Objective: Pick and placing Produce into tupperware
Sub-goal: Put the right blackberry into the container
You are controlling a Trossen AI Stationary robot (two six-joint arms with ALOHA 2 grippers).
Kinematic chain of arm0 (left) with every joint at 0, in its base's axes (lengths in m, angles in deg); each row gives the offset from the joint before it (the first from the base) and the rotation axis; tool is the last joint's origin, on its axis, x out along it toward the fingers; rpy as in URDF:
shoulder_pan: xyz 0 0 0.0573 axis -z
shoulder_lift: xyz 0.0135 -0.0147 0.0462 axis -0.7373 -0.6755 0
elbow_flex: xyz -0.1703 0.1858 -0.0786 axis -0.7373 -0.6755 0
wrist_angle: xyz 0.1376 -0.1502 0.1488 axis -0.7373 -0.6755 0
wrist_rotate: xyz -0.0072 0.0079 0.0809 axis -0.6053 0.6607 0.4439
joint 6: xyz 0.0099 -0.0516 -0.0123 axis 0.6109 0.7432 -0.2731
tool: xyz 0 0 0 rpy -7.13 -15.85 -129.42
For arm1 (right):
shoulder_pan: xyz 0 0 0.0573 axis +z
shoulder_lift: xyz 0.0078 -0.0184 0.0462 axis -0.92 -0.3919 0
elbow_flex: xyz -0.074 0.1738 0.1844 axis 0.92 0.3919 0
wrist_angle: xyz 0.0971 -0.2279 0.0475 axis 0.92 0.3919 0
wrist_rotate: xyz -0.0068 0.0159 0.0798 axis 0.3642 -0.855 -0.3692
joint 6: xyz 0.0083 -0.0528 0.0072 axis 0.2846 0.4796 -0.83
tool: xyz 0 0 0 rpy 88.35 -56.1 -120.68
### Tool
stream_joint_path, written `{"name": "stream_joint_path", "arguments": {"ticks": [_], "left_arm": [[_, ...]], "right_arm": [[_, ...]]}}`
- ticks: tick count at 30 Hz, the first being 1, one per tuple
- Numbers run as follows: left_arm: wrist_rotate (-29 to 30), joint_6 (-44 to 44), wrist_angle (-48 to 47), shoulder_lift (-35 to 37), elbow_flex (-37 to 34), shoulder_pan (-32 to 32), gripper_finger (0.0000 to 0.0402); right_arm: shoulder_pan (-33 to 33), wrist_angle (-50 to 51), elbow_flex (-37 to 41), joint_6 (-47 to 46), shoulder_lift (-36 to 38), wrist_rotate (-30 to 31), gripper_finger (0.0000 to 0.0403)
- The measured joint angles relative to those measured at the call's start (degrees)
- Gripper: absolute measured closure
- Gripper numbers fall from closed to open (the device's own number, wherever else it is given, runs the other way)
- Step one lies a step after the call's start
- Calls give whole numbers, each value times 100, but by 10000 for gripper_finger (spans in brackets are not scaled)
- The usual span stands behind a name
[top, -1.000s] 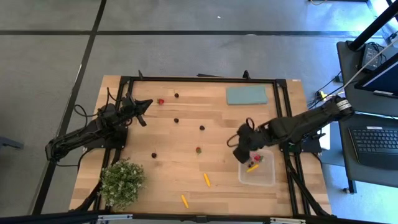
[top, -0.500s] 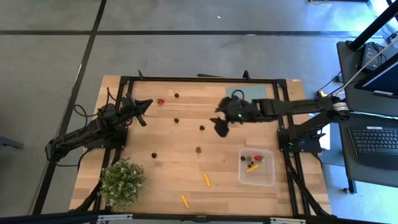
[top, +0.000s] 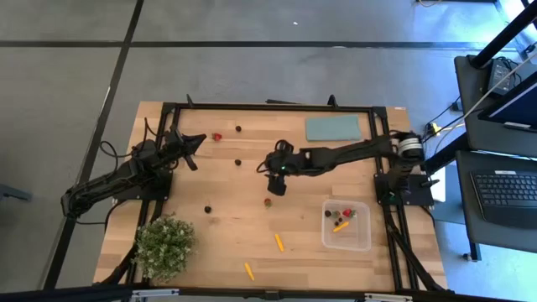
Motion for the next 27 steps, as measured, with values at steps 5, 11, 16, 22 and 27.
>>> {"name": "stream_joint_path", "arguments": {"ticks": [5, 11, 16, 22, 27], "left_arm": [[-1, 2, -32, 0, 1, -2, 401], [1, 2, -118, -1, 1, 0, 401], [1, 4, -151, 0, 1, 0, 401], [1, -1, -153, -1, 1, -1, 401], [1, -4, -153, -1, 1, -1, 401]], "right_arm": [[-3, -334, 0, 38, -463, 3, 125], [-75, -208, 0, -189, -597, 12, 125], [-141, -83, 38, -313, -597, 16, 125], [-198, -191, 429, -462, -597, 5, 126], [-190, -571, 622, -463, -597, -95, 140]]}}
